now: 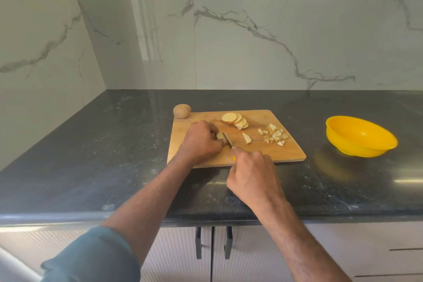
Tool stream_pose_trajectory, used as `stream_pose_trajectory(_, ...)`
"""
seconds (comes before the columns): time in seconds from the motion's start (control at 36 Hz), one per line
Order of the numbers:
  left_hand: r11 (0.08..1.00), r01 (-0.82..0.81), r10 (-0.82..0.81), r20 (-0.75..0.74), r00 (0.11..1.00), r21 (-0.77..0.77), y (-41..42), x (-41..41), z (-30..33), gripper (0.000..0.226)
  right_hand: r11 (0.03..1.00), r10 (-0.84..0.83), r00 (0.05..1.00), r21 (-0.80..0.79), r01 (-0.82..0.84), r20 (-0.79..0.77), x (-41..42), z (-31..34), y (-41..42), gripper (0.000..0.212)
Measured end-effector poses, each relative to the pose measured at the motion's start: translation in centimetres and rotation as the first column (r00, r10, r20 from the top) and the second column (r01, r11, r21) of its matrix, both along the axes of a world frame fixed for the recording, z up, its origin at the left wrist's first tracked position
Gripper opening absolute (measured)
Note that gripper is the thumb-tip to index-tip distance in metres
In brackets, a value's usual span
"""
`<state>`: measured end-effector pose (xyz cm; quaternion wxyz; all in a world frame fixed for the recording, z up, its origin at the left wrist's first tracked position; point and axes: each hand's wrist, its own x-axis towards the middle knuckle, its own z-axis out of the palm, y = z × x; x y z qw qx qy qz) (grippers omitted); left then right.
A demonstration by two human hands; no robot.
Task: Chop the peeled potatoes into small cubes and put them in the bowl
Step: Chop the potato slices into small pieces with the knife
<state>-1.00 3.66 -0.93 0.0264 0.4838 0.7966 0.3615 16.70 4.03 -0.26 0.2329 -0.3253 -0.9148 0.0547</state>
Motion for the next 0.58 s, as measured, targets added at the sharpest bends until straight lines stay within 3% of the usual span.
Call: stream_pose_trajectory(0.58,0.999,0.013,-0.013,-0.012,1.0,0.029,0.05,-0.27,-0.5,0.022,0.979,-0.19,0.981,-0.078,0.187,-0.032,0.4,0.38,0.04,0.03)
